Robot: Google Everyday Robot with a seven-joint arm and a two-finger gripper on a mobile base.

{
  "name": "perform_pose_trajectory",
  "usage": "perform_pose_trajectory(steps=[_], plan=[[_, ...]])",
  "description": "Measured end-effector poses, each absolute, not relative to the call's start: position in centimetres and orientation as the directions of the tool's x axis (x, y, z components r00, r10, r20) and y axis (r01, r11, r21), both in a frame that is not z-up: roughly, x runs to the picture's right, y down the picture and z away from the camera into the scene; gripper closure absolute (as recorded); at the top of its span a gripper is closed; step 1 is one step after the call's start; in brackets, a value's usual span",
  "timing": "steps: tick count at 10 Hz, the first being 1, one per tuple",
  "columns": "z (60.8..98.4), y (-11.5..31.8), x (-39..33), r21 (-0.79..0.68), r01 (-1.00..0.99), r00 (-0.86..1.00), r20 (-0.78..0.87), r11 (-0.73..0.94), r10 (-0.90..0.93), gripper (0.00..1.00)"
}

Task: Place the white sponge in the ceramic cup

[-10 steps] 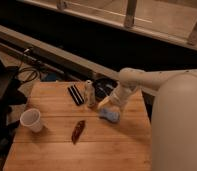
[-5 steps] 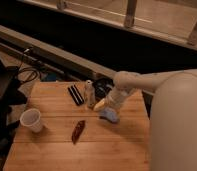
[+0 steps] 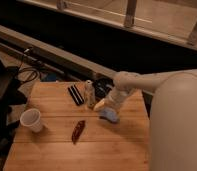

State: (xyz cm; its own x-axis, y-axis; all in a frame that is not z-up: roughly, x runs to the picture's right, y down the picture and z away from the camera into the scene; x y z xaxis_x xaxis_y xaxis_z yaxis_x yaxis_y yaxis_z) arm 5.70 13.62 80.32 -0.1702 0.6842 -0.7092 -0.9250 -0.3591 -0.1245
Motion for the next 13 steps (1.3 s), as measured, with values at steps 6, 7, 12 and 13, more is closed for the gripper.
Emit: perform_pose_trajectory(steps=[6, 7, 12, 13], plan=[[83.1, 12.6, 6.1, -0.095, -0.942, -0.174, -0.682, -0.323, 0.710, 0.20], [83.7, 12.7, 5.8, -0.094, -0.943, -0.173, -0.684, -0.320, 0.709, 0.20], [86.7, 13.8, 5.9, -0.018, -0.960, -0.192, -0.682, -0.279, 0.706, 0.20], [86.9, 13.8, 6.1, -0.002, -0.965, -0.194, -0.673, -0.264, 0.714, 0.20]])
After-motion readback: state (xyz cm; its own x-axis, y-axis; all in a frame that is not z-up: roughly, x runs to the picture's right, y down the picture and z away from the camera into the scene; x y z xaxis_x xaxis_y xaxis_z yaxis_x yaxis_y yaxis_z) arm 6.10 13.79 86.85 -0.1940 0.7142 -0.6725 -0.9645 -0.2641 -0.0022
